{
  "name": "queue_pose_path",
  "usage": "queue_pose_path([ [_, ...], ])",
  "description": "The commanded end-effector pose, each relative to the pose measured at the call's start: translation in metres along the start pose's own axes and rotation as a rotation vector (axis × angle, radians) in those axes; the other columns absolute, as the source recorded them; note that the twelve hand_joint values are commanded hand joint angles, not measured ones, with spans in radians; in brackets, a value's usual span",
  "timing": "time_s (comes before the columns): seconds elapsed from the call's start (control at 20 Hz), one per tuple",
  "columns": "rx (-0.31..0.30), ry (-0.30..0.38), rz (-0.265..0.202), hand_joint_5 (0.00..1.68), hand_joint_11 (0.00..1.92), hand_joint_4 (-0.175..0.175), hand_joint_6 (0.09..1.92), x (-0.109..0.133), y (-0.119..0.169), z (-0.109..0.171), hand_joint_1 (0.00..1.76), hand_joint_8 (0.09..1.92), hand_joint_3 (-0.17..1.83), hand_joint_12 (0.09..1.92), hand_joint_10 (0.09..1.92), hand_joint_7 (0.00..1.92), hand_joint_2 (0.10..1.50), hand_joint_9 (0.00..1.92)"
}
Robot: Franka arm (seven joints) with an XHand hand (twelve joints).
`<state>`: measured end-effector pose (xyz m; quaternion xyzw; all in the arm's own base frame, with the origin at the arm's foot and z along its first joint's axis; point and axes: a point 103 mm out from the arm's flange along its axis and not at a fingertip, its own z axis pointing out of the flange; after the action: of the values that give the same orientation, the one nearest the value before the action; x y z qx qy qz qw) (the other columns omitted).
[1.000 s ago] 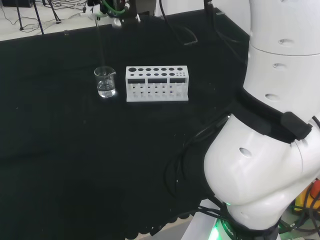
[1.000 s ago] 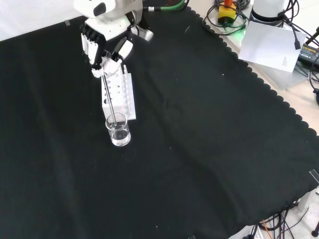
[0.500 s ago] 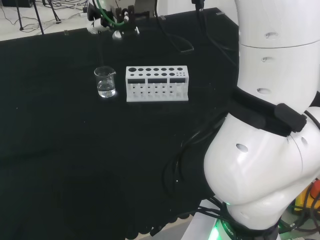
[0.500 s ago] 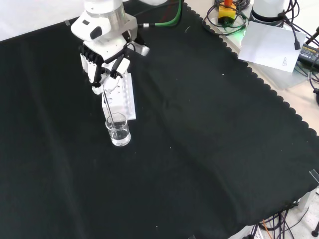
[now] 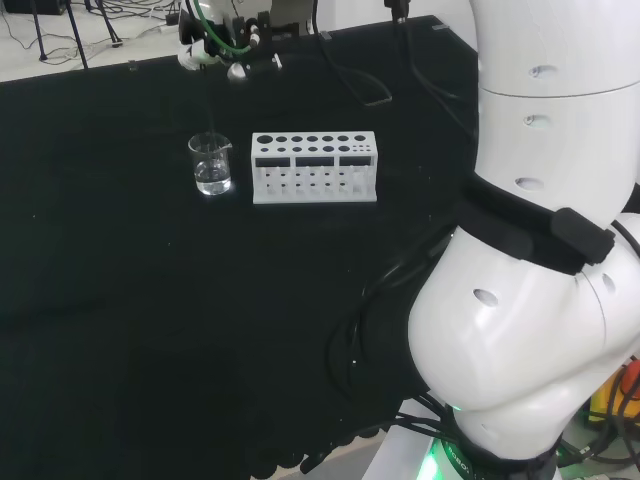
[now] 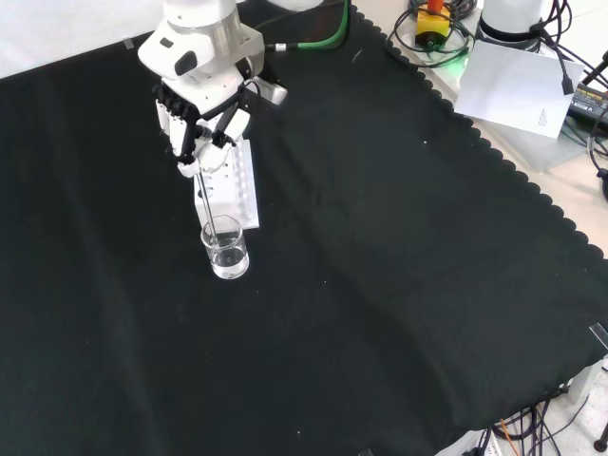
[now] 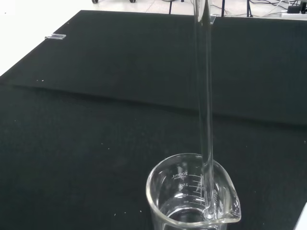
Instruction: Stir in the beaker to the left of the white test tube rack with the glass rod.
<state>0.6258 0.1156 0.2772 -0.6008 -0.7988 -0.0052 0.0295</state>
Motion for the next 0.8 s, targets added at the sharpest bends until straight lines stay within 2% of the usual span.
queue_pose_path([
  [0.05,0.012,-0.017,-0.003,1.05,1.38,-0.175,0.58,0.011,-0.012,-0.005,1.29,1.10,0.00,0.85,0.72,1.11,1.08,1.69],
  [0.45,0.010,0.001,-0.013,1.05,1.39,-0.175,0.58,0.013,-0.018,0.000,1.29,1.10,0.00,0.85,0.72,1.11,1.08,1.69],
  [0.65,-0.009,0.008,-0.049,1.05,1.39,-0.175,0.58,0.023,-0.001,-0.005,1.29,1.10,0.00,0.84,0.72,1.11,1.08,1.69],
  [0.8,-0.015,0.008,-0.055,1.05,1.39,-0.175,0.58,0.024,0.007,-0.005,1.29,1.10,0.00,0.84,0.72,1.11,1.08,1.69],
])
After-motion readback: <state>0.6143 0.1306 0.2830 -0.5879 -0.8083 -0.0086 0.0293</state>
